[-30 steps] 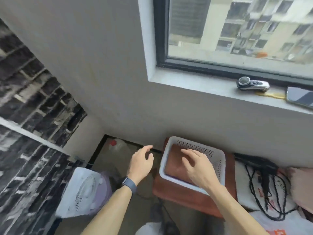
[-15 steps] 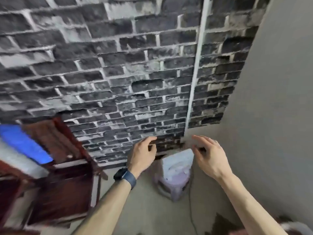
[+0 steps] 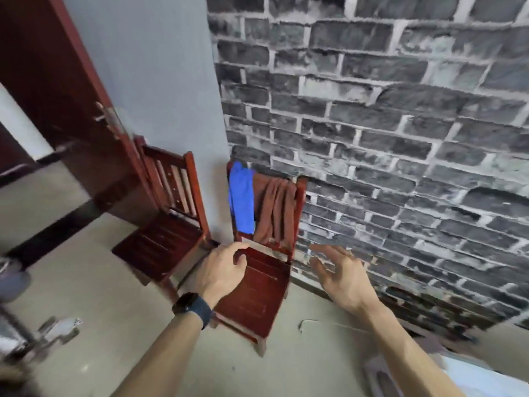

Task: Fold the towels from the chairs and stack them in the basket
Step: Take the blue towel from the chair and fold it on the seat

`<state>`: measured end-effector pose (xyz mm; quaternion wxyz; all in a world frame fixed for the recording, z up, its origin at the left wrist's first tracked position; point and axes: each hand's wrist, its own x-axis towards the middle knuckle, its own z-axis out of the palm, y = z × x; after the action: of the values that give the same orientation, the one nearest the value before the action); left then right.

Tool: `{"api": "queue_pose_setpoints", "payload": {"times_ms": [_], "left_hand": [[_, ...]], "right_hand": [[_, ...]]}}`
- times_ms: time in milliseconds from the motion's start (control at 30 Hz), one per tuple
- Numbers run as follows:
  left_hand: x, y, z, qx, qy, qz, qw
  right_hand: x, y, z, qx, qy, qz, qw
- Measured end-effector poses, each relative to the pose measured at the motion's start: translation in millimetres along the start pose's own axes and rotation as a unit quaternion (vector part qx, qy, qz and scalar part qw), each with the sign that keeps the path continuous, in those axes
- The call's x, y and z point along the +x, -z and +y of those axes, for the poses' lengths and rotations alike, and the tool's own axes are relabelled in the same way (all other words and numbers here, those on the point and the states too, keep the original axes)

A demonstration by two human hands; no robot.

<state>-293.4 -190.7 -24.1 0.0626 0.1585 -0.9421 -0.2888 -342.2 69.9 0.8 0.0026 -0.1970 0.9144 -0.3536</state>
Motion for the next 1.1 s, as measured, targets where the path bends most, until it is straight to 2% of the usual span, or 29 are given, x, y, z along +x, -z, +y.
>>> {"api": "queue_pose_setpoints", "payload": {"times_ms": [133, 267, 500, 667, 767, 867, 967, 1100], "left_hand": [[36.8, 40.9, -57.8, 0.012, 0.037, -0.013, 0.999], [80.3, 50.6, -85.4, -0.007, 0.051, -0.013, 0.999], [171.1, 30.7, -101.4, -0.053, 0.074, -0.012, 0.996], [245.3, 22.6, -98.2, -0.048, 0.102, -0.017, 0.994], [289.7, 18.2, -102.6, -0.029, 0.090, -0.025, 0.995], [331.1, 14.9, -109.2, -0.005, 0.057, -0.026, 0.998], [372.3, 7.0, -115.3, 0.030, 0.019, -0.059, 0.998], [425.8, -10.7, -121.0, 0.072, -0.042, -0.100, 0.991]], "right_hand": [[45.2, -46.5, -36.2, 0.011, 0.000, -0.041, 0.999], [88.1, -77.6, -44.2, -0.005, -0.002, -0.078, 0.997], [196.9, -123.2, -33.4, 0.008, -0.006, -0.090, 0.996], [294.5, -144.1, -26.5, 0.036, -0.025, -0.129, 0.991], [352.0, -164.8, -10.0, 0.024, -0.042, -0.135, 0.990], [407.4, -181.9, -2.7, 0.031, -0.088, -0.130, 0.987], [454.9, -197.6, 0.7, 0.035, -0.177, -0.110, 0.977], [485.5, -217.0, 2.3, -0.063, -0.255, -0.137, 0.955]]}}
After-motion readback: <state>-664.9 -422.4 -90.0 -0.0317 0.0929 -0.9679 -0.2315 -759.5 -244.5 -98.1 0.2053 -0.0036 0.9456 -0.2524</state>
